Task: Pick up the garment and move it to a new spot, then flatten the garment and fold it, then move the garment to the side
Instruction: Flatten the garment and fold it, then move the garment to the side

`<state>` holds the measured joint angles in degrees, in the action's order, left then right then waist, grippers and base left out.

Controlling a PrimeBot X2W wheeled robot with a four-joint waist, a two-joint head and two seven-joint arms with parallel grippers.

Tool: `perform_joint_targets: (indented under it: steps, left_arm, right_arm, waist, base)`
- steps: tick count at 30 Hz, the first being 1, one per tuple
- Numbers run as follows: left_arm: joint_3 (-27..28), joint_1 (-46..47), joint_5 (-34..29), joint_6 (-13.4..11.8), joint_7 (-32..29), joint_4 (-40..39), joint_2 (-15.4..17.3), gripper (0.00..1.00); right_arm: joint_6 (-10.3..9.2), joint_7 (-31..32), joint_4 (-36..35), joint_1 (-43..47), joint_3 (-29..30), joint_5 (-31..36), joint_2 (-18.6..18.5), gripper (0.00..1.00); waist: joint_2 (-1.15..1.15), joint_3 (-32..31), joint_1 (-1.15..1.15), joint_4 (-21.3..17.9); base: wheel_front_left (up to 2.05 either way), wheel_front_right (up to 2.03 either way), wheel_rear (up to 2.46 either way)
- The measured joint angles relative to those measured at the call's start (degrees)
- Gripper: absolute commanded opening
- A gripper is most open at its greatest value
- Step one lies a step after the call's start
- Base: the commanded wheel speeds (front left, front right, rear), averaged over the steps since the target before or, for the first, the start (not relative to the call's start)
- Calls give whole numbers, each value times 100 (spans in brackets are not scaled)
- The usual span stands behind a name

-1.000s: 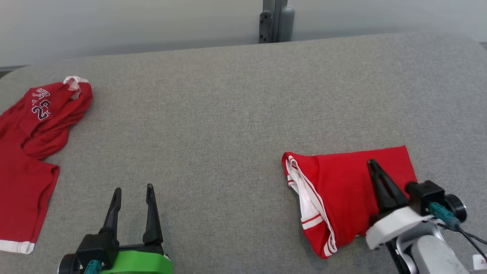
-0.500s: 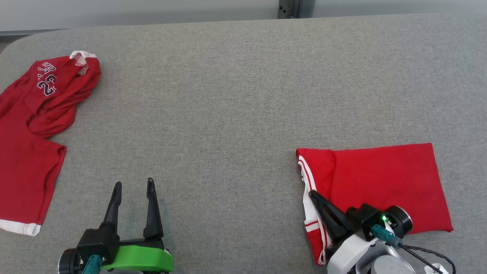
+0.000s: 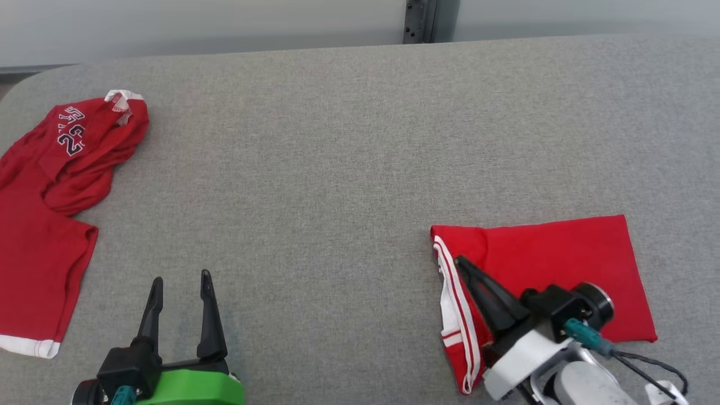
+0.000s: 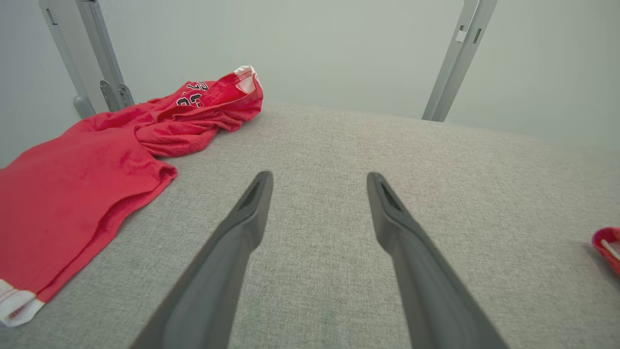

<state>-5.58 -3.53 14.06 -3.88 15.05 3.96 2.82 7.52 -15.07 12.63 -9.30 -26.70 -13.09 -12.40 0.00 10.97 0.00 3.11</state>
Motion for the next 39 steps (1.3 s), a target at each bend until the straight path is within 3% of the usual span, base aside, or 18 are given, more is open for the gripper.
perform_joint_targets:
  steps: [1,2,3,4,11,18,26,30,33,39]
  left_arm:
    - [37,-27,-3,1,0,-27,0,100]
    - [80,-75,-11,11,-1,-49,-1,100]
    - [121,-129,-20,20,-1,-66,-2,100]
    - [159,-187,-22,30,-1,-76,0,100]
    - [296,-465,-57,99,-1,-74,-1,100]
    - [279,-544,-34,187,-1,-85,-1,100]
    - [302,-638,-15,193,0,14,-1,100]
    - [327,-640,-15,216,0,33,-1,100]
    - [330,-637,-20,235,-1,55,0,100]
    - [201,-479,-56,234,0,51,-1,100]
  right_arm:
    - [0,0,-189,61,116,-4,-60,0]
    - [0,0,-385,169,298,-26,-113,25]
    - [0,0,-536,273,450,-27,-171,66]
    - [0,1,-681,386,636,-16,-233,100]
    - [0,0,-1054,1125,2062,-36,-539,100]
    - [0,0,-850,1535,2981,-121,-426,100]
    - [0,0,-711,1575,2875,-165,-330,100]
    - [0,0,-614,1454,2604,-534,-387,100]
    - [0,26,-182,1218,2140,-1139,-680,100]
    - [-2,1198,643,275,1312,-2190,-1536,100]
  waist:
    - [0,-37,0,-24]
    - [0,-88,0,-52]
    - [0,-137,0,-79]
    - [0,-189,0,-107]
    - [0,-606,0,-340]
    - [0,-918,0,-526]
    - [0,-1049,0,-673]
    - [0,-1051,0,-666]
    - [0,-1008,0,-635]
    - [0,-769,0,-538]
  base:
    - [0,0,0]
    - [0,0,0]
    - [0,0,0]
    - [0,0,0]
    - [0,0,0]
    - [0,0,0]
    - [0,0,0]
    - [0,0,0]
    - [0,0,0]
    - [0,0,0]
